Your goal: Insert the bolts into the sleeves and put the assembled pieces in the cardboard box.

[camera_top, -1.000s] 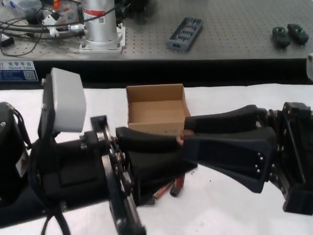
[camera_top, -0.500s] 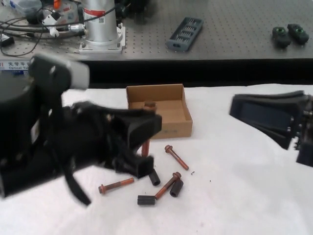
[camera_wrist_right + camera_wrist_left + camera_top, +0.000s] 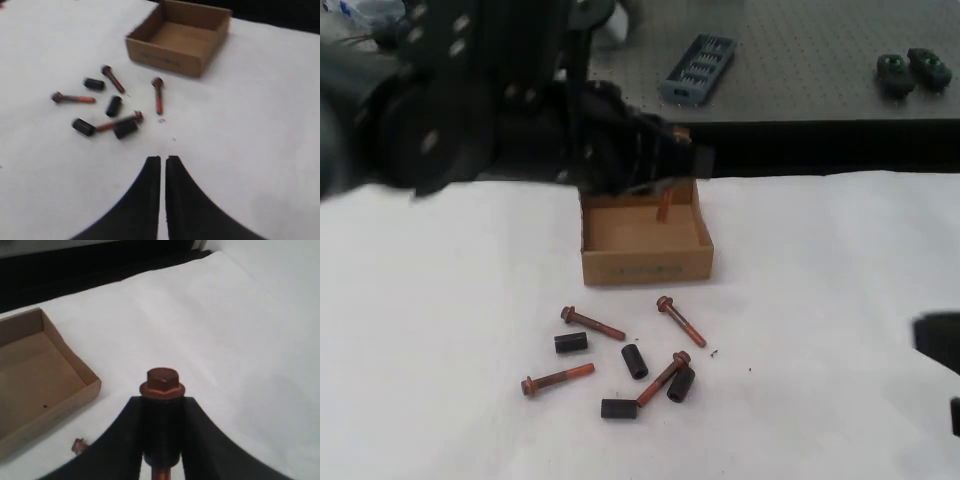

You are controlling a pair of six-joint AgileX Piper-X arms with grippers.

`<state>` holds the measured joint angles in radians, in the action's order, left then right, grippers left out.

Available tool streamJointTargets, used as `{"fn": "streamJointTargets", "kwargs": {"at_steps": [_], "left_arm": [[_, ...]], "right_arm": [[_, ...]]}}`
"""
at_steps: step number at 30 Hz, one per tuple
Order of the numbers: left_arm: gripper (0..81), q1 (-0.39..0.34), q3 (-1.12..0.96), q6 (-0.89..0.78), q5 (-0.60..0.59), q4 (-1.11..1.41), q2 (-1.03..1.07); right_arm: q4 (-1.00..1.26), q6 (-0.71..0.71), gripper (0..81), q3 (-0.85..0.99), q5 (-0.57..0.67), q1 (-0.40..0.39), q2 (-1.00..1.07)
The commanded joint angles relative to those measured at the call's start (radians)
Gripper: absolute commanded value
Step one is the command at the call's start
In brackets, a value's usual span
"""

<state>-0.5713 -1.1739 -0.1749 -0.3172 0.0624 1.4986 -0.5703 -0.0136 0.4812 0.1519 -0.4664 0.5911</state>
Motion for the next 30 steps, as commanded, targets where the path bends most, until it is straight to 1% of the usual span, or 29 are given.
{"fn": "streamJointTargets", "kwargs": {"at_steps": [1, 4, 9, 15, 17, 20, 24, 30], "left_arm": [[0.6, 0.029, -0.233, -0.005, 0.02, -0.137, 0.16], [0.6, 0.038, -0.363, -0.005, 0.051, -0.196, 0.257], [0.6, 0.057, -0.591, -0.005, 0.057, -0.329, 0.423], [0.6, 0.078, -0.85, -0.005, 0.1, -0.483, 0.604], [0.6, 0.088, -0.912, -0.005, 0.139, -0.522, 0.653], [0.6, 0.106, -0.966, -0.005, 0.157, -0.564, 0.705], [0.6, 0.13, -0.972, -0.014, 0.159, -0.583, 0.746], [0.6, 0.162, -0.972, -0.093, 0.162, -0.576, 0.803]], "right_arm": [[-0.092, 0.014, 3.7, 0.0, -0.096, 0.006, -0.042], [-0.138, 0.014, 3.7, 0.0, -0.119, 0.006, -0.077], [-0.17, 0.014, 3.7, 0.0, -0.119, 0.006, -0.112], [-0.18, 0.007, 3.7, 0.0, -0.119, 0.006, -0.119], [-0.186, 0.007, 3.7, 0.0, -0.119, 0.006, -0.119], [-0.189, 0.007, 3.7, 0.0, -0.119, 0.006, -0.119], [-0.189, 0.007, 3.7, 0.0, -0.119, 0.006, -0.119], [-0.189, 0.007, 3.7, 0.0, -0.119, 0.006, -0.119]]}}
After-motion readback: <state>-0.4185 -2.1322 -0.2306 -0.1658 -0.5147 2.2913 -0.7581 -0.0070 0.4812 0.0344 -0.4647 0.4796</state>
